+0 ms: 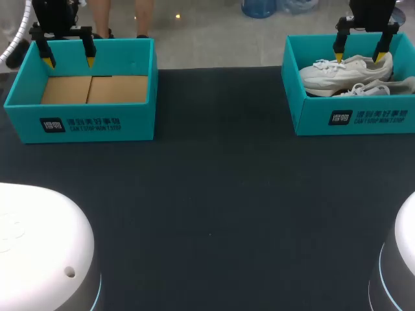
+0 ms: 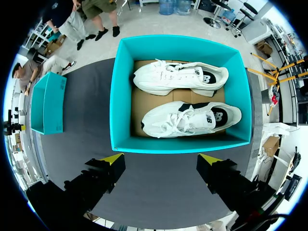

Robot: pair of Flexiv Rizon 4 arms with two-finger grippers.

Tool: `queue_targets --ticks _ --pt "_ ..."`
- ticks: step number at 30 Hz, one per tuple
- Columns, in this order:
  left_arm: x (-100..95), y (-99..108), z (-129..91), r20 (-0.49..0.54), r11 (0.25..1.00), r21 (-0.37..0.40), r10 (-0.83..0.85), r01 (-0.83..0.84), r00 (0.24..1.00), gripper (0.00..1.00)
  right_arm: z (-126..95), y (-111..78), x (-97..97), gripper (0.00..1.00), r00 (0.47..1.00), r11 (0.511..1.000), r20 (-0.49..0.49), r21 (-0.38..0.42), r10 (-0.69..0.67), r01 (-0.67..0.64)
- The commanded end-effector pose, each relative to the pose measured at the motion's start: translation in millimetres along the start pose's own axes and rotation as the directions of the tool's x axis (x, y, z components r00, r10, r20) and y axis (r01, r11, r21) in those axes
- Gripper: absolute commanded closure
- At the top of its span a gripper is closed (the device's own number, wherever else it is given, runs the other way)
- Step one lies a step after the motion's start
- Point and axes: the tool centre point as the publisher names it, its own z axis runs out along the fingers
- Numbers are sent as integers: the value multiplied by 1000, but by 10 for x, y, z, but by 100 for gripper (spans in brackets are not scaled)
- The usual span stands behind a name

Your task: Take the shoe out of the shoebox, open the shoe tongue, remove and reinsert the insole, then place the shoe into the shoebox

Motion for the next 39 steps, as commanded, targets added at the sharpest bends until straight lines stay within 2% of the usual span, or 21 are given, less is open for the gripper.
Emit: queue_targets --ticks 1,13,18,20,24,34,39 --pt "-1 2 -2 1 1000 0 0 0 1000 0 0 -2 0 0 1000 1000 0 0 0 0" --pt "-1 2 -2 1 1000 0 0 0 1000 0 0 -2 0 0 1000 1000 0 0 0 0" --pt "-1 2 -2 1 1000 0 0 0 1000 0 164 25 -474 0 997 999 71 13 37 -38" --pt "-1 2 -2 1 1000 0 0 0 1000 0 245 20 -662 0 996 999 68 12 52 -53" --pt "-1 2 -2 1 1000 0 0 0 1000 0 300 2 -923 0 993 997 87 14 76 -78" --pt "-1 2 -2 1 1000 0 0 0 1000 0 487 61 -1343 0 993 999 105 15 49 -51" --pt "-1 2 -2 1 1000 0 0 0 1000 0 473 91 -1385 0 997 1000 70 5 17 -17"
